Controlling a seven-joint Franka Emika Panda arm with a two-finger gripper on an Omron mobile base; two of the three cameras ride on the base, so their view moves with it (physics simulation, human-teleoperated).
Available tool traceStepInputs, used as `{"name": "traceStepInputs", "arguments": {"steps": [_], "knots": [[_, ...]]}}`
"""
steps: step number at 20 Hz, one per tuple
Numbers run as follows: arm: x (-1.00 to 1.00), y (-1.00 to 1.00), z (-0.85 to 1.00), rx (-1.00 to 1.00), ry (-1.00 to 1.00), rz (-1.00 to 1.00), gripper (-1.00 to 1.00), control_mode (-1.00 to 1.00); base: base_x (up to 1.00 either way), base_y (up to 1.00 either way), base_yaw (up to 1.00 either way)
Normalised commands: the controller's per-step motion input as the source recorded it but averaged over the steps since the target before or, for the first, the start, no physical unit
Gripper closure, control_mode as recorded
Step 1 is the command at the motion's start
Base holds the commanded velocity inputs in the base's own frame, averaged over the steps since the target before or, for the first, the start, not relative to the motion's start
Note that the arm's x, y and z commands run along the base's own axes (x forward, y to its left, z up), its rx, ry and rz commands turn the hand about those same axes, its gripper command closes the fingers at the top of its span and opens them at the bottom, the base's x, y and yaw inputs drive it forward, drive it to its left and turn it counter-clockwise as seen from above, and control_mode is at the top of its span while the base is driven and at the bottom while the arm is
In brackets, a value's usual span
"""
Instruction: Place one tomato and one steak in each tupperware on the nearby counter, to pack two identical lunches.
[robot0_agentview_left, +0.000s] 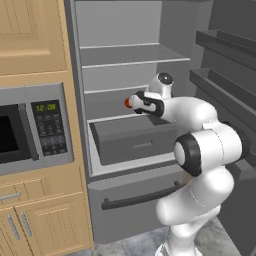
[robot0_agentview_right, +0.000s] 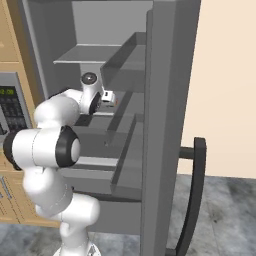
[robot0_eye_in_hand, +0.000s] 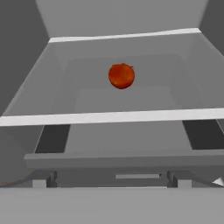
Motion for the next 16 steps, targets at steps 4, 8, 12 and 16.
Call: {"name": "traceStepInputs", "arguments": {"steps": [4, 8, 12, 16], "knots": [[0.40, 0.00, -0.11, 0.00, 0.00, 0.00, -1.00, -1.00, 0.00, 0.00, 0.00], [0.40, 0.00, -0.09, 0.00, 0.00, 0.00, -1.00, -1.00, 0.00, 0.00, 0.00], [0.34, 0.00, -0.12, 0.00, 0.00, 0.00, -1.00, -1.00, 0.00, 0.00, 0.00], [0.33, 0.00, -0.15, 0.00, 0.00, 0.00, -1.00, -1.00, 0.00, 0.00, 0.00]]}}
